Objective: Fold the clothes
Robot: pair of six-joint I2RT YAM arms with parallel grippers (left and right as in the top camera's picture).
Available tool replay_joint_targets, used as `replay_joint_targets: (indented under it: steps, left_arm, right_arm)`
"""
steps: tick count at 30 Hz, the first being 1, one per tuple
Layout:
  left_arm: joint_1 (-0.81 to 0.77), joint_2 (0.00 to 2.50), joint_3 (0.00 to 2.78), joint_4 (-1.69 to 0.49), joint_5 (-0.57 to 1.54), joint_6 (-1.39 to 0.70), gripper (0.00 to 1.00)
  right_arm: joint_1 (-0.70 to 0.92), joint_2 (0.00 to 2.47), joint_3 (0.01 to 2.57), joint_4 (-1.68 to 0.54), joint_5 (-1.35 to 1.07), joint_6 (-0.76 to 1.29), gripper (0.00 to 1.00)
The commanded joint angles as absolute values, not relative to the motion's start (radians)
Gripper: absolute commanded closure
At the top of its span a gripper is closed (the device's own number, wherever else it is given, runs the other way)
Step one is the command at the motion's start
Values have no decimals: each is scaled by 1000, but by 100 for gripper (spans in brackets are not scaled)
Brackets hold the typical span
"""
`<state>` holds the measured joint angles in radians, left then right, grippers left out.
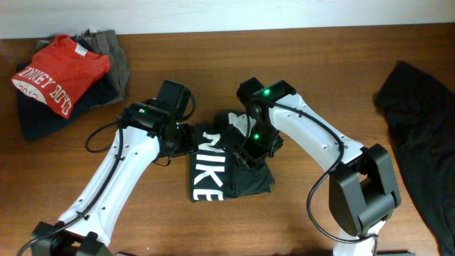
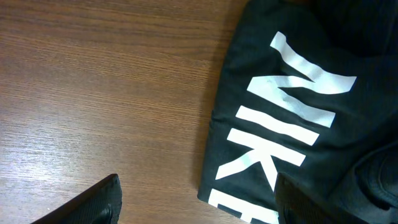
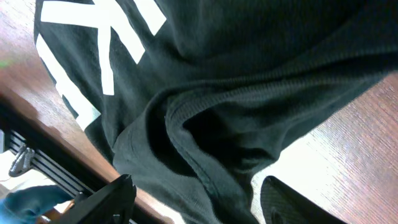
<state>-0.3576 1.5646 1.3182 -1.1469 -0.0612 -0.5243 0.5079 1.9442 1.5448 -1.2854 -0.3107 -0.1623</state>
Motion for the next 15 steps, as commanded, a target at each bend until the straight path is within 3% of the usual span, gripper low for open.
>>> replay_joint_targets:
  steps: [1,2,4,5,15]
  left_arm:
    - [-354,1572,1317,-1145,-76,-526,22]
    - [-354,1572,1317,-1145,-76,-526,22]
    - [-354,1572,1317,-1145,-76,-526,21]
    - [-354,1572,1317,-1145,-76,-526,22]
    - [-354,1572,1317,-1145,-76,-526,21]
  right_arm:
    - [517,1938,1489,-1274,-302,-187,32]
    - [517,1938,1467,-1266,-302,-187,37]
    - [517,1938,1442,-1264,-302,-184,72]
    - [516,1938,1442,-1264,-301,-169,80]
    - [496,1936,1453,-1275,-68,84,93]
